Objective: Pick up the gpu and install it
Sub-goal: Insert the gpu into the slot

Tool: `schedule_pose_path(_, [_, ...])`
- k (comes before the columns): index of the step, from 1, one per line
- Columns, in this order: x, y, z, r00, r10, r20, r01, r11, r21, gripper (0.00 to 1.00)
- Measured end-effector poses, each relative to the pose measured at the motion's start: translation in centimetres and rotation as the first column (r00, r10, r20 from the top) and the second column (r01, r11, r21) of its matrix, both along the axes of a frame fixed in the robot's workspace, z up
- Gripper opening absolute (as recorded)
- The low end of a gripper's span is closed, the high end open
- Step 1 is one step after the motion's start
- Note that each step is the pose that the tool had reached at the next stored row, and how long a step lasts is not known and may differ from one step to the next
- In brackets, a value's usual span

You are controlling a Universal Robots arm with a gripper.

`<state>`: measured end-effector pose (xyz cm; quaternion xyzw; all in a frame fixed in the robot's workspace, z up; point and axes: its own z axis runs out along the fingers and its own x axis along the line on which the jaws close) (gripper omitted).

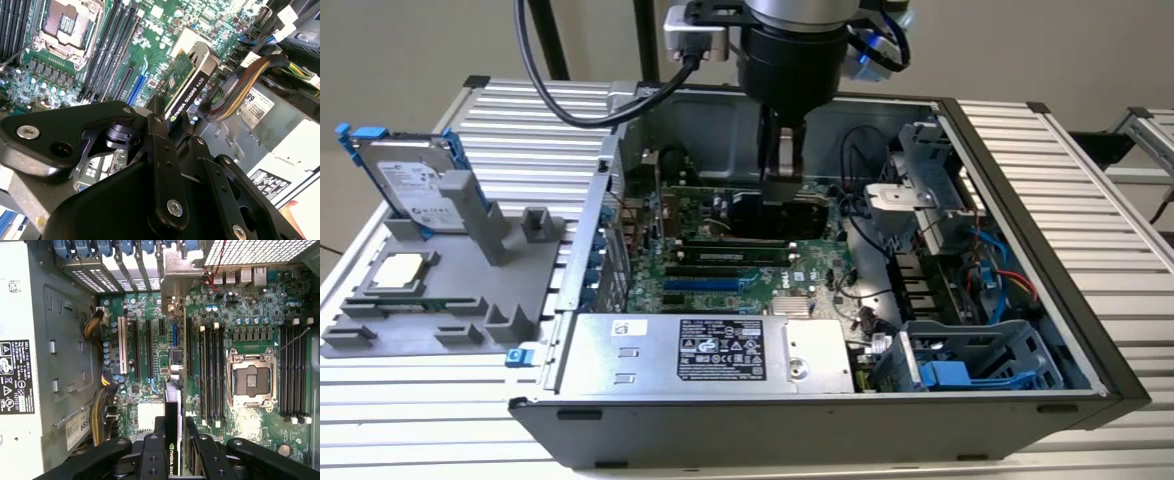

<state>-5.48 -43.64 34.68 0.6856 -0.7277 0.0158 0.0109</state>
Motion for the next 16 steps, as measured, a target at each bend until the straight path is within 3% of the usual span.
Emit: schedule_pose_path(16, [-0.08,0.01,-0.19,1.0,0.0,0.0002,0.0,1.0,0.0005,0.0])
